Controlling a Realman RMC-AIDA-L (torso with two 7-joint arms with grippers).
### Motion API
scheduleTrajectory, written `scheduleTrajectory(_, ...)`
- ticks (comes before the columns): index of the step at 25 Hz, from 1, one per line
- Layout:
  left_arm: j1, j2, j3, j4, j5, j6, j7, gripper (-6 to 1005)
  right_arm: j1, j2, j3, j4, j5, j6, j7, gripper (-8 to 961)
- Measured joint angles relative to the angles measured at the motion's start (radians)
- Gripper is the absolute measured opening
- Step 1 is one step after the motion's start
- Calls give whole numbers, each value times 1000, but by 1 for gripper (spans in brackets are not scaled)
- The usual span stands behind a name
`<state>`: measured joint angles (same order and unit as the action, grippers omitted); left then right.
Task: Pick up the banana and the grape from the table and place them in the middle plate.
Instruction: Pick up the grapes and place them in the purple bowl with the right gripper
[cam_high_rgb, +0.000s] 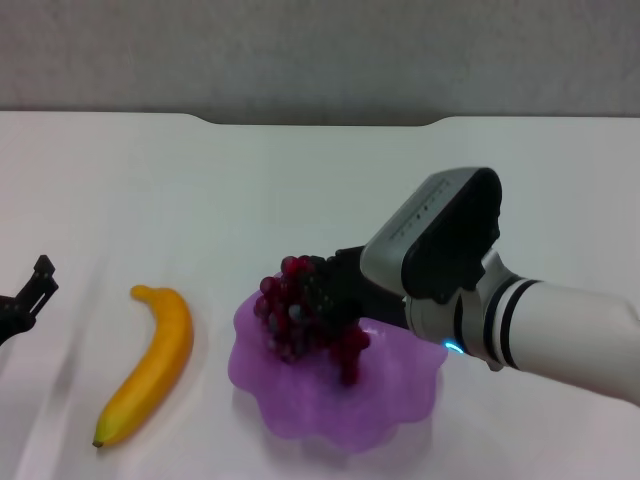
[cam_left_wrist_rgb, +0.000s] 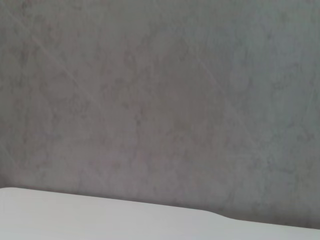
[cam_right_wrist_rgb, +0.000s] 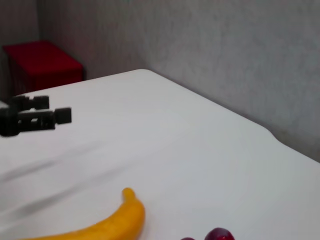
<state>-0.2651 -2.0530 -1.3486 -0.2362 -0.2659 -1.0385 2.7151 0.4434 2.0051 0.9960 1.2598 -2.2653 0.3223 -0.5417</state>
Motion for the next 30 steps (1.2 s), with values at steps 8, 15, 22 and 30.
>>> scheduleTrajectory(8,-6,1,4,2,-1,3,0,907,0,0,-39,-60,0,-63,-1,139)
scheduleTrajectory(15,-8,1,2,2,-1,4,0,906,2,0,-71,-134,1,-140,-2,137)
scheduleTrajectory(22,-8,1,4,0,-1,2,0,907,8,0,-97,-155,-5,-189,-3,256)
scheduleTrajectory(30,-6,1,8,0,-1,2,-6,906,-2,-2,-127,-105,-5,-240,-4,499)
